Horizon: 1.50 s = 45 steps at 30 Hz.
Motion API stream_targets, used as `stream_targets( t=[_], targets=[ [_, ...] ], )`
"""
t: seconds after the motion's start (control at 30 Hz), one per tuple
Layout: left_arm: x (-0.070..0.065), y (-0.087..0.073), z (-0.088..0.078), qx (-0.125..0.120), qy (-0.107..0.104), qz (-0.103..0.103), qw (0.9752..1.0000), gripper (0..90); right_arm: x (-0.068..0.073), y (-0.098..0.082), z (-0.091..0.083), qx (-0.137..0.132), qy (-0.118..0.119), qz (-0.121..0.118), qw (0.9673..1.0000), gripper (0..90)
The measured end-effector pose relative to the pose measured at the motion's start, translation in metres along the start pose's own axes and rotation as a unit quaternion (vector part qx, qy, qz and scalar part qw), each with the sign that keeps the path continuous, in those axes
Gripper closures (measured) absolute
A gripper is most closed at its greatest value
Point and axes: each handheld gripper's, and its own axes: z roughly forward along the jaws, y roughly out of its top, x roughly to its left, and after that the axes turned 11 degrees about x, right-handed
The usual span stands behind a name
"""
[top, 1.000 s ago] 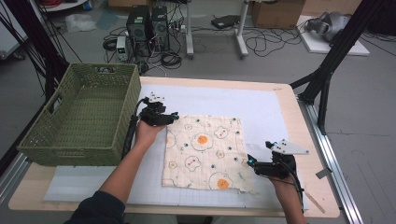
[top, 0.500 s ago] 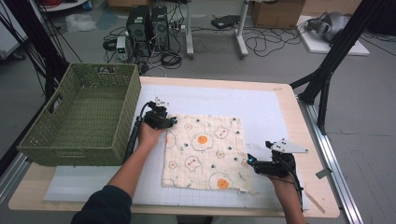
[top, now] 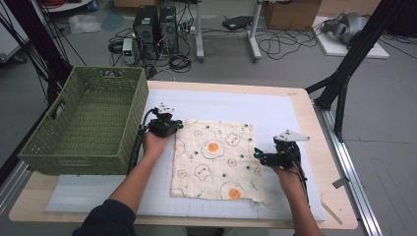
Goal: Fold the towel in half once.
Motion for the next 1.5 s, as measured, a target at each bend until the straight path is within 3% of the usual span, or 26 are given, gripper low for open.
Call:
stream_targets(
  t=[0.2, 0.37, 0.47, 0.57, 0.6, 0.67, 0.8, 0.9, 0.97, 1.03, 1.3, 1.4, 1.5],
  targets=[
    [0.0, 0.001, -0.007, -0.015, -0.01, -0.003, 0.9998, 85.0, -0.008, 0.03, 0.035, 0.042, -0.007, 0.007, 0.9991, 11.9],
    [-0.001, 0.001, -0.009, -0.011, -0.018, -0.004, 0.9998, 85.0, -0.012, 0.049, 0.063, 0.068, -0.013, 0.017, 0.9975, 16.6],
    [0.0, 0.001, -0.011, -0.013, -0.022, -0.008, 0.9996, 85.0, -0.014, 0.056, 0.075, 0.063, 0.002, 0.034, 0.9974, 30.5],
    [0.002, 0.001, -0.013, -0.014, -0.026, -0.013, 0.9995, 85.0, -0.011, 0.059, 0.087, 0.083, 0.0, 0.024, 0.9963, 39.6],
    [0.002, 0.001, -0.013, -0.014, -0.026, -0.013, 0.9995, 85.1, -0.01, 0.061, 0.088, 0.078, -0.002, 0.028, 0.9966, 45.9],
    [0.003, 0.0, -0.015, -0.01, -0.027, -0.01, 0.9995, 85.2, -0.007, 0.063, 0.088, 0.081, -0.003, 0.026, 0.9964, 56.2],
    [0.002, 0.002, -0.017, -0.018, -0.023, -0.011, 0.9995, 85.9, 0.001, 0.066, 0.087, 0.088, 0.014, -0.003, 0.996, 84.9],
    [0.0, 0.005, -0.024, -0.043, -0.017, -0.01, 0.9989, 86.0, 0.006, 0.069, 0.086, 0.085, -0.005, -0.028, 0.996, 85.6],
    [0.0, 0.008, -0.031, -0.063, -0.011, -0.011, 0.9979, 86.2, 0.004, 0.071, 0.081, 0.051, -0.013, -0.021, 0.9984, 85.7],
    [0.001, 0.009, -0.037, -0.08, -0.018, -0.019, 0.9965, 86.2, 0.002, 0.073, 0.074, 0.02, -0.014, -0.011, 0.9996, 85.7],
    [-0.007, 0.008, -0.047, -0.078, -0.037, -0.001, 0.9963, 86.0, 0.007, 0.066, 0.061, 0.008, -0.003, -0.024, 0.9997, 85.6],
    [-0.014, 0.003, -0.052, -0.077, -0.032, 0.01, 0.9965, 86.0, 0.007, 0.063, 0.05, 0.012, -0.001, -0.025, 0.9996, 85.6],
    [-0.017, -0.005, -0.058, -0.083, -0.037, 0.009, 0.9958, 85.9, 0.009, 0.064, 0.037, 0.002, -0.001, -0.032, 0.9995, 85.6]
  ],
)
